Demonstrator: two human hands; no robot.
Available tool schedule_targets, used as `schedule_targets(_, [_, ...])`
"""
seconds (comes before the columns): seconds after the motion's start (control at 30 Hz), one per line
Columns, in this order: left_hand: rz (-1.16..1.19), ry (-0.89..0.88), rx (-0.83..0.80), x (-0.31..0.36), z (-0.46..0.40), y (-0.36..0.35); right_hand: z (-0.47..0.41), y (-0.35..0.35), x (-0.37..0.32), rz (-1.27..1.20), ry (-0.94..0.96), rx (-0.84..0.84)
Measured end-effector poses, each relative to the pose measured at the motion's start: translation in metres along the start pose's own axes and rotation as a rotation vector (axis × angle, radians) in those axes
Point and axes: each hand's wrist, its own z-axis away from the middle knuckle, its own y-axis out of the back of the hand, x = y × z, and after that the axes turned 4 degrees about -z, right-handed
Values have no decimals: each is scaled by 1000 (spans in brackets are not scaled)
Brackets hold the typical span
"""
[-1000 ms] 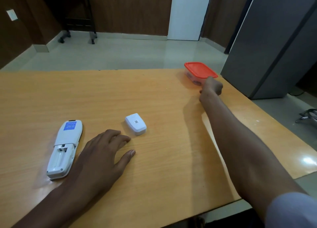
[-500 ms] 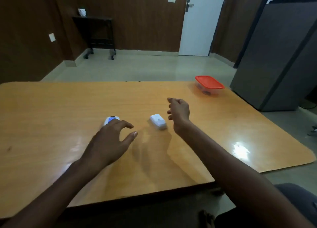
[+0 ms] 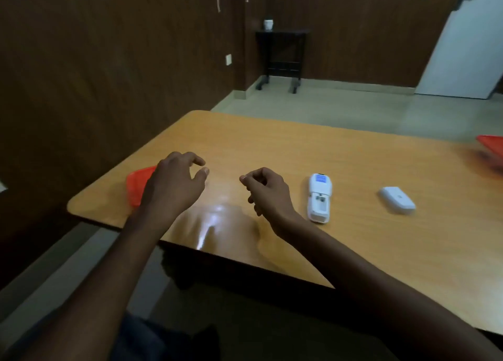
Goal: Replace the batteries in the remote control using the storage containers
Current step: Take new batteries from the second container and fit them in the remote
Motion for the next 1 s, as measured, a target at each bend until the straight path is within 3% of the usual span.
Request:
schedule_targets(0.13, [-247, 297, -130, -33, -12, 17, -5, -59, -1, 54, -33, -160])
schedule_targets(0.23, [-240, 476, -249, -43, -20, 18, -12, -96, 1, 77, -53, -291])
schedule_targets(0.37, [-181, 518, -254, -50, -26, 12, -20, -118, 4, 246, 90, -391])
schedule_targets(0.47, [-74, 513, -215, -43, -30, 5, -23, -107, 8, 385, 234, -328])
schedule_targets(0.6, [289, 508, -117, -21, -32, -8, -21, -52, 14, 419, 421, -105])
schedule_targets(0.77, [1033, 488, -111, 44, -15, -26, 6, 41, 3, 404, 664, 128])
schedule_targets(0.87, [1242, 606, -314, 79, 0, -42, 33, 87, -4, 440, 741, 177])
schedule_targets(1.0, [1624, 639, -779, 114, 14, -65, 60, 130, -3, 488, 823, 98])
